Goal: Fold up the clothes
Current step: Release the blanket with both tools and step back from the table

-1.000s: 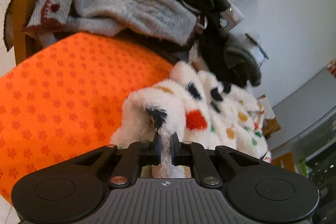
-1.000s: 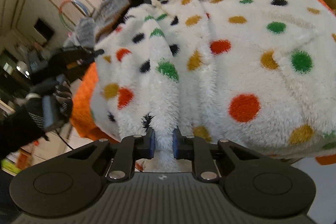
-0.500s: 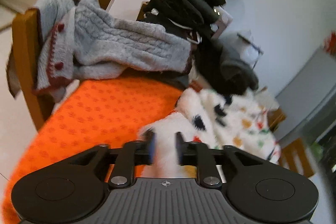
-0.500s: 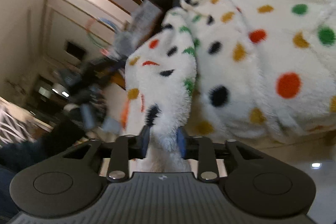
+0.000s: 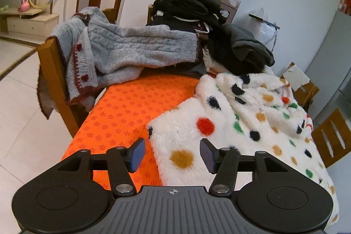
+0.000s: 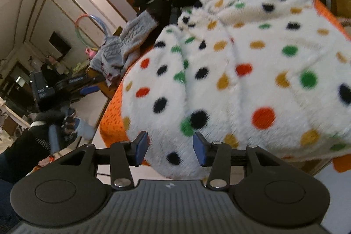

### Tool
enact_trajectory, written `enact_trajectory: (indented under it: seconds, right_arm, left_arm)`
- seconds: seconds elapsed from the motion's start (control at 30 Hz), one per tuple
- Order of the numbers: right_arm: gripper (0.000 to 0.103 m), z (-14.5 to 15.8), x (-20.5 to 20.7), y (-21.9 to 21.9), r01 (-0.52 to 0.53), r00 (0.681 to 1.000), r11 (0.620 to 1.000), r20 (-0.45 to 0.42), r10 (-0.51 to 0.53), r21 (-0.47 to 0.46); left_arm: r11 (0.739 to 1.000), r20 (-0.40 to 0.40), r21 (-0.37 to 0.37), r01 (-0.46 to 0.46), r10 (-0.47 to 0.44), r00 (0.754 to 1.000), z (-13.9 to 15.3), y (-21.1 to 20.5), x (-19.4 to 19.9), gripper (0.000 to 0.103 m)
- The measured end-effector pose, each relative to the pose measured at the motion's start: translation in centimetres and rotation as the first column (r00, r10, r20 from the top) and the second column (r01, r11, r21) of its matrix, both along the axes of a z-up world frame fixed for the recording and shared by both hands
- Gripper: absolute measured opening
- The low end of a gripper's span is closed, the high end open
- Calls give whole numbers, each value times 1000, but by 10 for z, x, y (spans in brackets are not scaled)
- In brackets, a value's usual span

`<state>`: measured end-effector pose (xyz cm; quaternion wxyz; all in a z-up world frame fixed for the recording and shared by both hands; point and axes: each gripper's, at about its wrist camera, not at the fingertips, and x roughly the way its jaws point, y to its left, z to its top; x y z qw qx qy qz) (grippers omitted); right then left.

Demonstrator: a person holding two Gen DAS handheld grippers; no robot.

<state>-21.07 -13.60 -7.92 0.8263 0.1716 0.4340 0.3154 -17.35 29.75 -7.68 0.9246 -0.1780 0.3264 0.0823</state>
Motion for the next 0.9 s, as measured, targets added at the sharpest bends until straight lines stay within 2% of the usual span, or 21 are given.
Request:
enact_trajectory:
  seconds: [0.1,0.2,0.3,0.33,0.37,0.57,0.7,0.9]
  right_arm:
    - [54,12,-1,-10,28,999,999,40,-27,-26]
    - [63,27,-1,-21,58,995,997,83,-54,-46]
    - [76,42,-1,-32,91,988,994,128,-82,-64]
    - [84,47,-1,-36,103,985,992,146,-92,-72]
    - [87,53,-2,-39,115,981,990,165,-101,-80]
    - [102,86,2,-64,198,939,967,315,-139,-162]
    - [102,102,13,-89,241,896,956,417,-153,-168]
    - [103,115,47,-138,254,864,960,475,-168,-121]
  left_arm:
    - [999,-9,35,7,-6,1000,11,-14,-8,63]
    - [998,-3,68,18,-18,1000,22,-28,-17,69]
    - [992,8,126,26,-27,1000,32,-46,-25,81]
    - [989,11,147,26,-28,1000,35,-53,-28,87]
    - [986,17,166,28,-31,999,39,-60,-30,93]
    - [966,88,255,41,-65,994,66,-104,-42,103]
    - [958,128,285,23,-62,990,82,-136,-44,103]
    - [939,162,345,6,-66,985,87,-204,-31,103]
